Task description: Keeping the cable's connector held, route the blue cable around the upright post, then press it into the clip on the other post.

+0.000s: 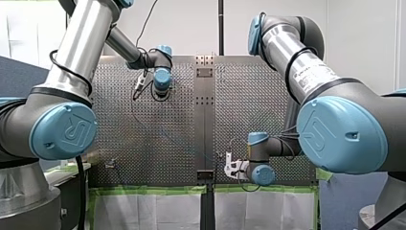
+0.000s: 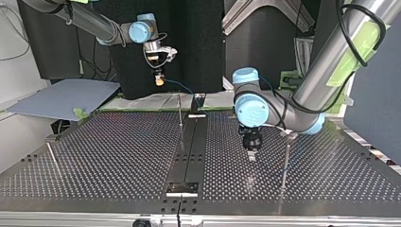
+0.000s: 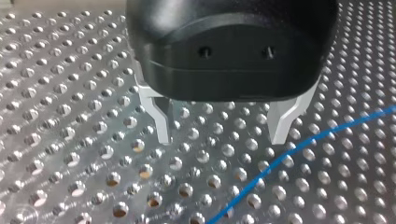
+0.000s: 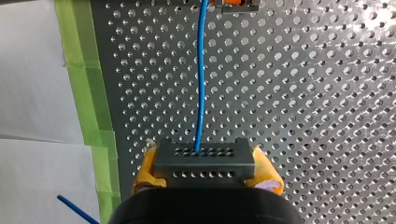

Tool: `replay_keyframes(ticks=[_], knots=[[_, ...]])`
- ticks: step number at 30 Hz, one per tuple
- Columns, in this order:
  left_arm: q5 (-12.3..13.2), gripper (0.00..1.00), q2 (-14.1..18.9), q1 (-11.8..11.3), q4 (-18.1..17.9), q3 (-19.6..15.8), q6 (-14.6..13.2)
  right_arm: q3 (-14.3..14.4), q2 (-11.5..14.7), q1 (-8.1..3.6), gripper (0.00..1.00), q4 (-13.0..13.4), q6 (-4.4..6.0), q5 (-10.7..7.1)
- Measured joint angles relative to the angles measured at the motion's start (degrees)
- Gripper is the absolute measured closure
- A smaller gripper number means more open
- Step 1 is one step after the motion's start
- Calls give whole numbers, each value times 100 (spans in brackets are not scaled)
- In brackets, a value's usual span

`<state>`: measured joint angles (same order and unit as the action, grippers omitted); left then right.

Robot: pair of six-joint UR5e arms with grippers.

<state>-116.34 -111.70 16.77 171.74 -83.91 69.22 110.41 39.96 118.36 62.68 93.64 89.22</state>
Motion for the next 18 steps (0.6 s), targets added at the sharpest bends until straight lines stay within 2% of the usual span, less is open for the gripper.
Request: replay_keyframes(ticks=[10,18], knots=[[-135,0,-269,-5,-109,0,-557,1,2,0,100,9,7,0],[-253,0,-341,-25,-196,0,-924,2,2,0,100,4,7,0]])
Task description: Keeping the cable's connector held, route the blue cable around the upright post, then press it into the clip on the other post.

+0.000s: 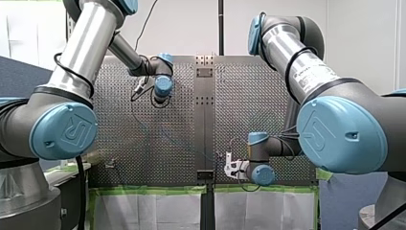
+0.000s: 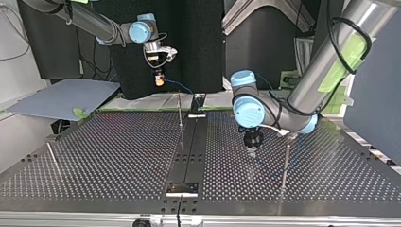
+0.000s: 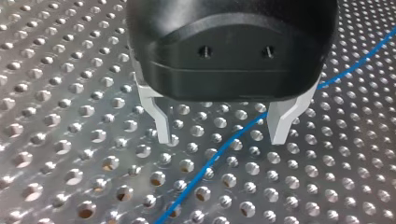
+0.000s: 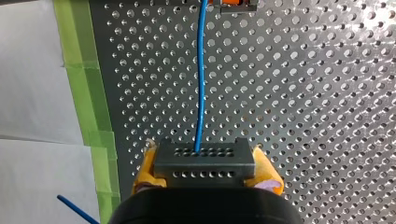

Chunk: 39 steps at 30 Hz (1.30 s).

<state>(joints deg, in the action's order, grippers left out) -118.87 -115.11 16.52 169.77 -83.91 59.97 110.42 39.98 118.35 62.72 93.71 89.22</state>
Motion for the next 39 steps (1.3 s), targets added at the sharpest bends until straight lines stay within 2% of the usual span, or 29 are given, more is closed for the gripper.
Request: replay_keyframes(ticks=[7,15,21,33,39], knots=[[-106,0,-260,64,4,0,-245,0,-2,1,100,-11,0,0],[-271,0,-419,73,-47,0,-315,1,-1,0,100,-19,-2,0],[-380,0,-708,117,30,0,-409,1,-1,0,100,-21,-3,0],[-545,0,-954,179,69,0,-399,2,0,2,100,-21,-2,1],[-567,0,-1231,244,186,1,-322,2,-2,0,100,-21,-2,0]])
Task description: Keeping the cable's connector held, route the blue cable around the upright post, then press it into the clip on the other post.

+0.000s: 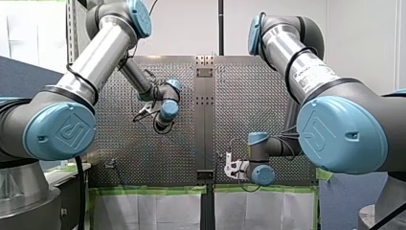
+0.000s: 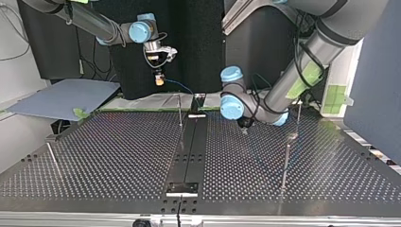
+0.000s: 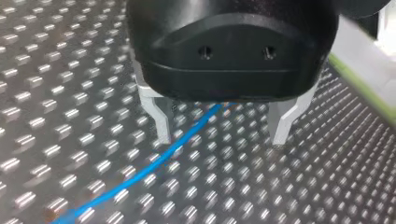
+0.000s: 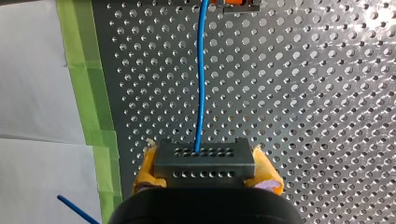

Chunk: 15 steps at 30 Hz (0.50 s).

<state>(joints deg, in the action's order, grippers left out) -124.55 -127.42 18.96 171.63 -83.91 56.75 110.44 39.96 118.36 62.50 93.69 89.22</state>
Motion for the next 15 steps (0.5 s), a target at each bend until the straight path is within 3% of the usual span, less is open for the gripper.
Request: replay_keyframes(ticks=[6,15], knots=[[31,0,-260,116,38,0,184,0,2,0,100,-6,-1,-2],[473,0,-304,210,-22,0,697,0,5,0,100,-14,-7,-43]])
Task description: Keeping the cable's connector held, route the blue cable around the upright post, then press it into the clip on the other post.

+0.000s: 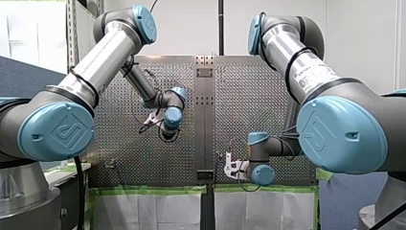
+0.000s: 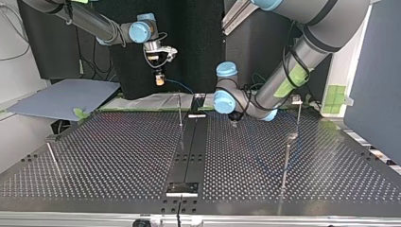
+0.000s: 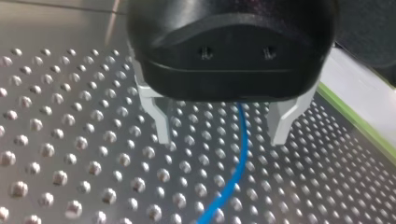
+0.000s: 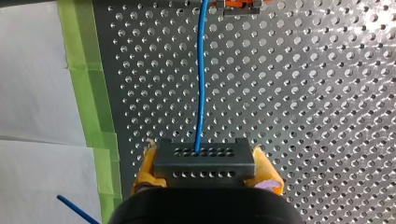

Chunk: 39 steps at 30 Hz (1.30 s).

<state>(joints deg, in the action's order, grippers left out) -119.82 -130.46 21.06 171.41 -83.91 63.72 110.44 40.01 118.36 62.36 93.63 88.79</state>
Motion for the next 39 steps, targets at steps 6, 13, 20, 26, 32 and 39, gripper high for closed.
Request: replay_keyframes(ticks=[6,13,20,26,32,39], knots=[[295,0,-13,20,22,0,296,0,-3,6,100,8,0,-32],[698,0,-16,41,49,0,699,0,-4,8,100,13,0,-55],[1108,0,-198,90,121,-1,1109,0,-2,8,100,23,0,-81],[1428,0,-368,204,120,-1,1428,0,0,10,100,37,5,-138],[1758,0,-386,347,95,-1,1726,0,0,9,100,28,5,-241],[1984,0,-390,592,247,-1,1941,0,0,12,100,16,4,-272]])
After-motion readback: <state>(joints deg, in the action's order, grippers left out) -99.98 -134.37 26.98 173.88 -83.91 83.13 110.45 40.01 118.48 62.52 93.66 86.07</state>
